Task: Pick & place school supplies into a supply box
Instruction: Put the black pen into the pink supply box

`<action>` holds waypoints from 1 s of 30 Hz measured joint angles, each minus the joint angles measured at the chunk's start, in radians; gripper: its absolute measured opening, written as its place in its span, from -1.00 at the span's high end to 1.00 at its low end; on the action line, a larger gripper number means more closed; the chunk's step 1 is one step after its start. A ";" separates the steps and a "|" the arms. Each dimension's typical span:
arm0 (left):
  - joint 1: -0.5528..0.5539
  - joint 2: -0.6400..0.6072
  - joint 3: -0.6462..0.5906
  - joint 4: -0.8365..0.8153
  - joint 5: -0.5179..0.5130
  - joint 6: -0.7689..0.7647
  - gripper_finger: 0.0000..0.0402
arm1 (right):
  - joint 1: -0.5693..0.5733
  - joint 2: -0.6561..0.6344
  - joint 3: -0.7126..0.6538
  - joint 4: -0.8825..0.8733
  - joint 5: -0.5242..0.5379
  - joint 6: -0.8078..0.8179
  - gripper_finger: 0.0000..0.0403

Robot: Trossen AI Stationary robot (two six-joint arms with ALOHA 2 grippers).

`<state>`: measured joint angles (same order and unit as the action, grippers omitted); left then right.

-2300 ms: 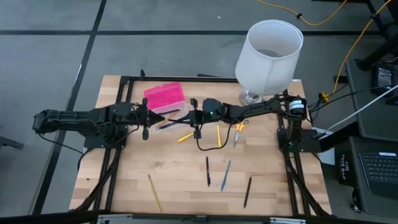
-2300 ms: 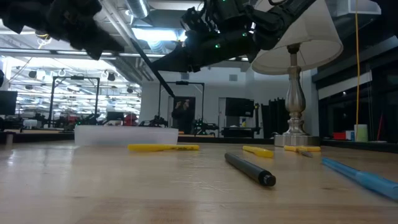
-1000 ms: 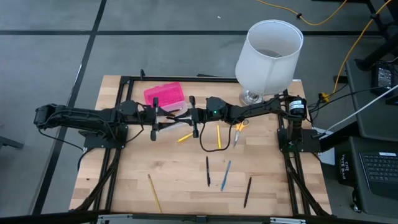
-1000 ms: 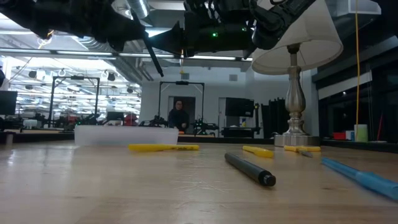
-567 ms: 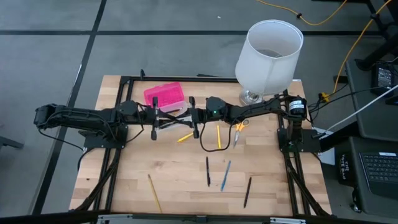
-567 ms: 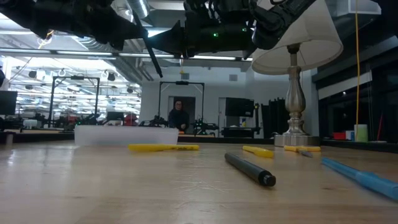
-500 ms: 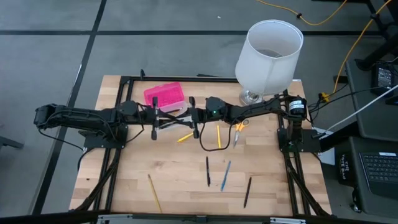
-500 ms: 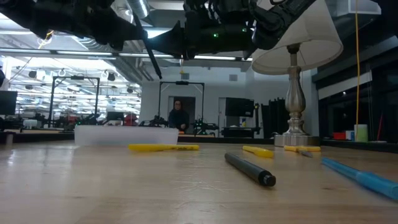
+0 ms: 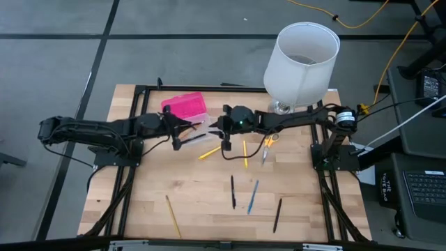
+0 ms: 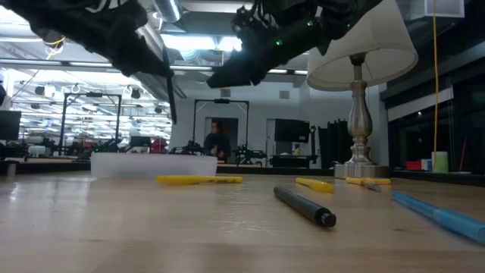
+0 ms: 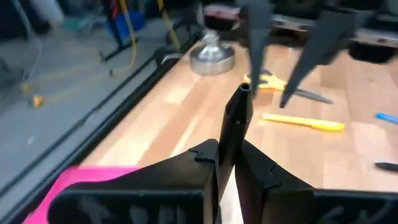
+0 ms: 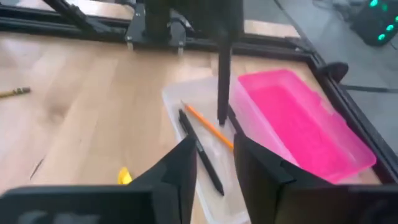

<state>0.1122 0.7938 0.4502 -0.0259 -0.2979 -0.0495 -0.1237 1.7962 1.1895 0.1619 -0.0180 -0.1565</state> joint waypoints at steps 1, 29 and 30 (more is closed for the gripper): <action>0.000 0.007 0.019 -0.036 0.000 -0.020 0.91 | 0.001 0.000 -0.009 0.004 0.002 0.004 0.52; 0.004 0.469 0.374 -0.574 -0.024 -0.166 0.89 | -0.010 0.000 -0.200 0.318 -0.010 0.043 0.97; 0.004 0.477 0.374 -0.591 -0.023 -0.178 0.89 | -0.010 0.000 -0.200 0.318 -0.010 0.043 0.96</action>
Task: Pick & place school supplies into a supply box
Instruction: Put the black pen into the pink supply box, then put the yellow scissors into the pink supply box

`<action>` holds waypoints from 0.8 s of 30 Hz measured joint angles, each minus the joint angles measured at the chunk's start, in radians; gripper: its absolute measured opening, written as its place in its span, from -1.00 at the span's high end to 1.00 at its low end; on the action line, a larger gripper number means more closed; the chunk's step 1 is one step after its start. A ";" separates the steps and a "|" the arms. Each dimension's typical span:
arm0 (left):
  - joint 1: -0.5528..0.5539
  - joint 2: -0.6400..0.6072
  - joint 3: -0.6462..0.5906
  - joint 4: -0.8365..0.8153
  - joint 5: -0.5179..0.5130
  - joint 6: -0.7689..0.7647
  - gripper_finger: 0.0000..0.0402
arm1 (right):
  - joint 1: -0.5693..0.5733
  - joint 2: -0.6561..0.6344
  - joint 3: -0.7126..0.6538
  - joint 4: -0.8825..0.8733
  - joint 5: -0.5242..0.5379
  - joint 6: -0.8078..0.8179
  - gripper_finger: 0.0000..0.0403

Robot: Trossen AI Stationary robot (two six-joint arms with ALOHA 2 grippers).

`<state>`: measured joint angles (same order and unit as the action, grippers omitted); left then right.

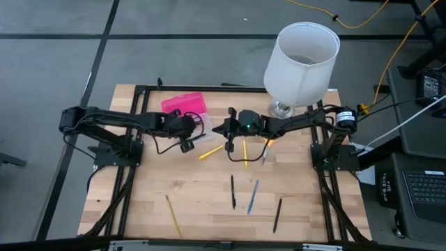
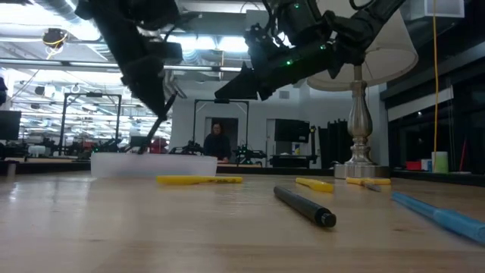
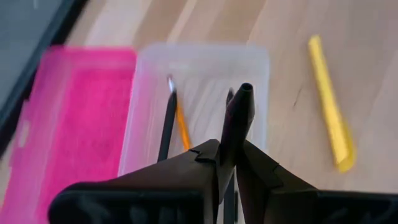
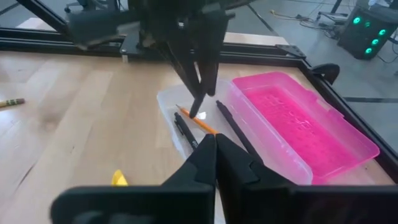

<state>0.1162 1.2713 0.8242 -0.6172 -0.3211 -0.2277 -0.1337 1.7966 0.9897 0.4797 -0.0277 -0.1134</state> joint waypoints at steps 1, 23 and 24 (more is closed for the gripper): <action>0.000 0.011 0.000 -0.013 0.000 -0.008 0.89 | 0.000 0.000 0.000 0.000 0.000 0.000 0.95; 0.003 0.063 -0.001 -0.030 -0.114 0.003 0.64 | 0.000 0.000 0.000 0.003 -0.001 0.000 0.94; 0.003 0.063 -0.001 -0.030 -0.127 0.004 0.64 | 0.000 0.000 0.000 0.003 -0.002 0.000 0.96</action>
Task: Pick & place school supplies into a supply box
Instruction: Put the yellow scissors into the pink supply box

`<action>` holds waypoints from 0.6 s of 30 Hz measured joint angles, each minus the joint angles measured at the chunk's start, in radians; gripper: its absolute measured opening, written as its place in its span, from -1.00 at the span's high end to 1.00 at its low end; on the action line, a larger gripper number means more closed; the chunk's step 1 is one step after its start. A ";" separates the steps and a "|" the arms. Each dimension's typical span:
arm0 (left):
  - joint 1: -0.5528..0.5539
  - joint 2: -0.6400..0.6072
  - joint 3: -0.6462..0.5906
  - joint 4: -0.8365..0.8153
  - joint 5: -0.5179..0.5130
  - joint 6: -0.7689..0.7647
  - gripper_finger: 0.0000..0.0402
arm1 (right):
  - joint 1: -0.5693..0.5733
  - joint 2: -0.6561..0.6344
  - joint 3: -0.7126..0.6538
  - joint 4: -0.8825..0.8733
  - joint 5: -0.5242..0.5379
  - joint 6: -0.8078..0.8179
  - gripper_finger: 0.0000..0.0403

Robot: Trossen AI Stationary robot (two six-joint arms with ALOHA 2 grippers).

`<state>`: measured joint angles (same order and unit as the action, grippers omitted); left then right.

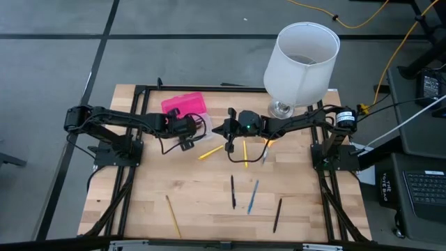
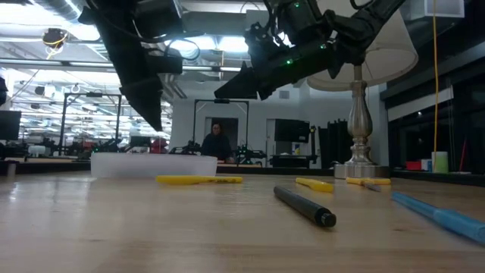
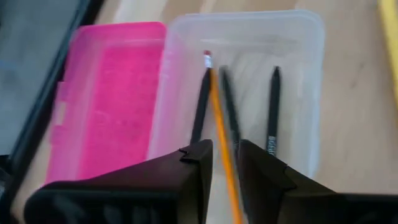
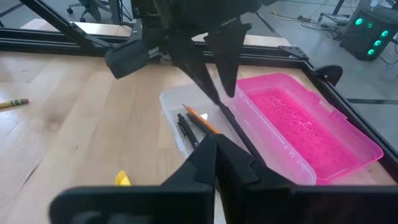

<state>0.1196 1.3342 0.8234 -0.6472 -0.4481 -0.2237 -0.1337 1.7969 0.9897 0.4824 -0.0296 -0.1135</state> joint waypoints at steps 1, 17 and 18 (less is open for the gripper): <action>0.000 0.000 0.000 0.000 -0.006 0.000 0.63 | 0.000 0.000 0.000 0.000 0.000 0.000 0.97; -0.093 -0.046 -0.002 0.008 -0.136 -0.002 0.63 | 0.000 0.000 0.000 -0.002 0.000 -0.006 0.92; -0.110 -0.056 -0.002 0.010 -0.137 -0.002 0.63 | 0.000 0.000 0.000 -0.006 -0.001 -0.010 0.94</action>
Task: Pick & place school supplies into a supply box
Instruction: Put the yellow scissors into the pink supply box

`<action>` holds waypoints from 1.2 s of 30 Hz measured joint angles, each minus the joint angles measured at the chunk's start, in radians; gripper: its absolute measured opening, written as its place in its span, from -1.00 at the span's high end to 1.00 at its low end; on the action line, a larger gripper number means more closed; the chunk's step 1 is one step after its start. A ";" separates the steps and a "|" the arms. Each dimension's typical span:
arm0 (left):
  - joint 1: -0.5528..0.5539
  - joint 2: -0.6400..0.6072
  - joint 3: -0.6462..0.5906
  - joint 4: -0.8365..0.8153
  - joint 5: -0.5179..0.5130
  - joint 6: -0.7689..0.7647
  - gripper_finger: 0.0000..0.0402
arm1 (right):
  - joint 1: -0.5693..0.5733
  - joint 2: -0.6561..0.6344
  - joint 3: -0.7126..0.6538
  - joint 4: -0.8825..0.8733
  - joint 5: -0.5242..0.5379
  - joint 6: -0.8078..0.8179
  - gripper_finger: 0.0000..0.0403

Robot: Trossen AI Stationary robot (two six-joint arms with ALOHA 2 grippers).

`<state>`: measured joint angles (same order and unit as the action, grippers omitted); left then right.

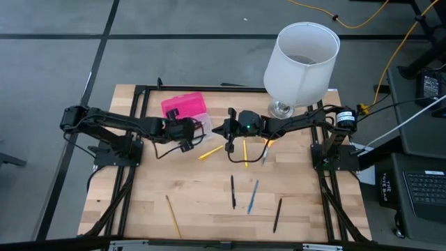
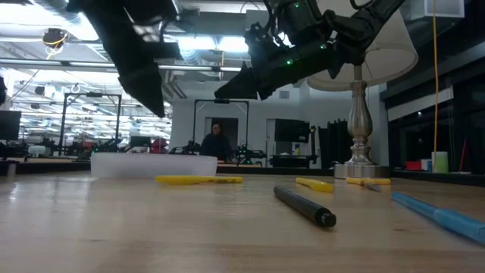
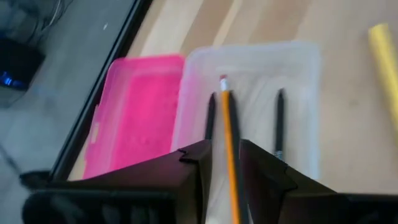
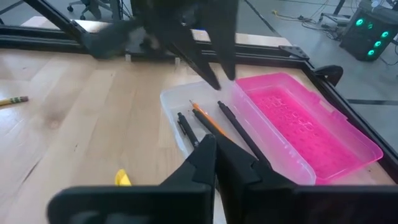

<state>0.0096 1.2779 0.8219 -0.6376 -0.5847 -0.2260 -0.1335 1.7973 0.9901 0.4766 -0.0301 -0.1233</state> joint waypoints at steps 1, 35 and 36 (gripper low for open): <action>-0.017 -0.011 0.000 -0.001 0.001 0.001 0.63 | 0.000 0.000 0.000 -0.002 0.000 -0.004 0.95; -0.245 -0.551 -0.467 0.463 0.186 0.137 0.63 | 0.013 0.000 0.000 -0.004 -0.121 -0.017 0.87; -0.245 -0.551 -0.467 0.463 0.186 0.144 0.63 | 0.013 0.000 0.000 -0.008 -0.121 -0.017 0.87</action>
<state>-0.2352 0.7270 0.3550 -0.1747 -0.3985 -0.0821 -0.1204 1.7977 0.9901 0.4685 -0.1513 -0.1406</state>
